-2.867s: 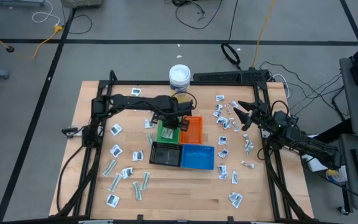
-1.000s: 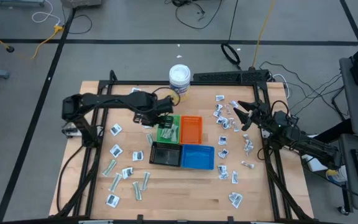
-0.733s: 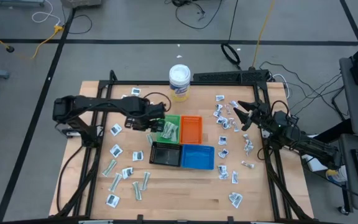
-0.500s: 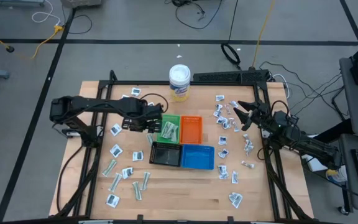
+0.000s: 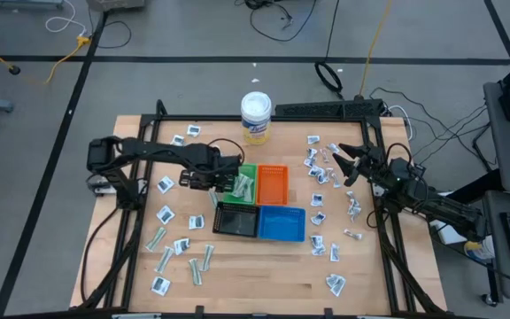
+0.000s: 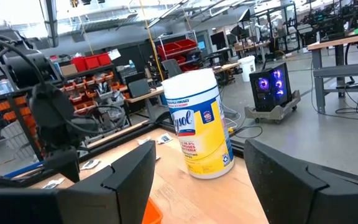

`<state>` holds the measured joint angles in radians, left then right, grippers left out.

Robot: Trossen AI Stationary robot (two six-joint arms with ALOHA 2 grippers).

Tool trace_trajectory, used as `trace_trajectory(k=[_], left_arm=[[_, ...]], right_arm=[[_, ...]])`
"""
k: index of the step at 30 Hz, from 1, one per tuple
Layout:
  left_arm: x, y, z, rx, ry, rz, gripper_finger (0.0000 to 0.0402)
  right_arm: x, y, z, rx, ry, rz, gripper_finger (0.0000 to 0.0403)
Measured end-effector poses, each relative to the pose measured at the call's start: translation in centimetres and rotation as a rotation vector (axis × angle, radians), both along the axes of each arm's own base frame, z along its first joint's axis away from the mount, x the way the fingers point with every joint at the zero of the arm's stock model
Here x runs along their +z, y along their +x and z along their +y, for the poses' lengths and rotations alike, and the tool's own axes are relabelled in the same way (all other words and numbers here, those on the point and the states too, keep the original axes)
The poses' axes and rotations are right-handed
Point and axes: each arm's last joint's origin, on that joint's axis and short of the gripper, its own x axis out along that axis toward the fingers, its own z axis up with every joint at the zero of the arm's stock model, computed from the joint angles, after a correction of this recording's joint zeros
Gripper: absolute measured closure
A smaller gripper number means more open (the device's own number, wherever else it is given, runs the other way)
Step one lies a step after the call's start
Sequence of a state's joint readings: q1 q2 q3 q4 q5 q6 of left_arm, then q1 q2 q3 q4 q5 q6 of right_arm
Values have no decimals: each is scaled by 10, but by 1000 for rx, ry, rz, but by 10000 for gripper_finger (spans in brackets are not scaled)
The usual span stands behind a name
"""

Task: Pick & Place First Aid Supplies
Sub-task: Put the bandage pack into the green bin

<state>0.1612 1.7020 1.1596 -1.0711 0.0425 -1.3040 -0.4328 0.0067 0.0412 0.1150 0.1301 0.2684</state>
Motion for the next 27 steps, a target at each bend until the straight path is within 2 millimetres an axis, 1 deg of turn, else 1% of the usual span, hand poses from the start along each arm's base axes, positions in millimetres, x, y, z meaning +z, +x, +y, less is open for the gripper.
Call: trace_trajectory(k=[4,7,13,19,27], left_arm=[[-16,5,0,18,0,-33,172],[-25,5,0,39,-10,-62,172],[-34,1,-1,67,-7,-63,172],[-44,-8,-2,69,-12,-24,172],[-53,-14,-4,61,-13,-21,172]], right_arm=[[0,0,0,0,0,0,160],[0,0,0,0,0,0,160],[0,0,0,0,0,0,160],[0,0,0,0,0,0,160],[0,0,0,0,0,0,161]])
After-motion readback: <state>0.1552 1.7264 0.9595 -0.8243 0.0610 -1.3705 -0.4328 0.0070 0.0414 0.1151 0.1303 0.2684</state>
